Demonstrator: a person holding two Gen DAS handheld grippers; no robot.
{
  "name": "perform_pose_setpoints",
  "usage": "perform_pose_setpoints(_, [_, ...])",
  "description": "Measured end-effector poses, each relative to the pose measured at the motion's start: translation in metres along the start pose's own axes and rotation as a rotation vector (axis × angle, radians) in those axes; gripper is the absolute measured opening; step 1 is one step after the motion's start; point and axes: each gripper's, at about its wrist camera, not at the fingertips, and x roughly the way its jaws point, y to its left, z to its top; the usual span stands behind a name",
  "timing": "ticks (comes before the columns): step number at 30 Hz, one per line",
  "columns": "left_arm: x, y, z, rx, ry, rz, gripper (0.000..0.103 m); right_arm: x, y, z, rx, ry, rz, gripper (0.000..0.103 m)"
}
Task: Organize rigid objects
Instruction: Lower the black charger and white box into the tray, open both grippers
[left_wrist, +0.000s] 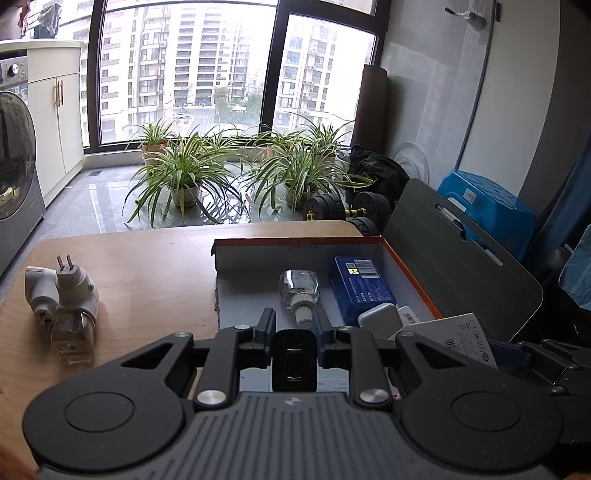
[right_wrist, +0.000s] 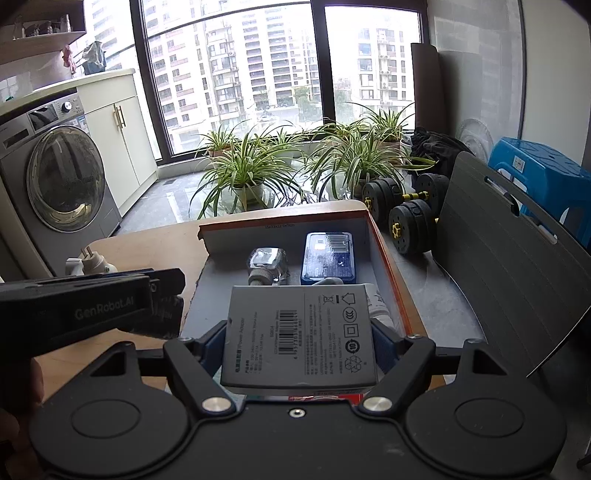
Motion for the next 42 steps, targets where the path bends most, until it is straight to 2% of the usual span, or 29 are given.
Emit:
perform_pose_setpoints(24, [0.039, -0.003, 0.011, 0.013, 0.050, -0.031, 0.023, 0.041, 0.000, 0.003, -0.012, 0.055, -0.010, 0.093])
perform_pose_setpoints(37, [0.054, -0.012, 0.018, -0.002, 0.062, -0.078, 0.023, 0.020, -0.008, -0.002, 0.002, 0.014, -0.048, 0.095])
perform_pose_setpoints(39, [0.056, -0.015, 0.020, -0.004, 0.059, -0.088, 0.025, 0.018, -0.011, -0.003, 0.000, 0.015, -0.050, 0.095])
perform_pose_setpoints(42, [0.052, -0.015, 0.024, -0.013, 0.051, -0.095, 0.040, 0.013, -0.010, -0.005, -0.002, 0.010, -0.049, 0.095])
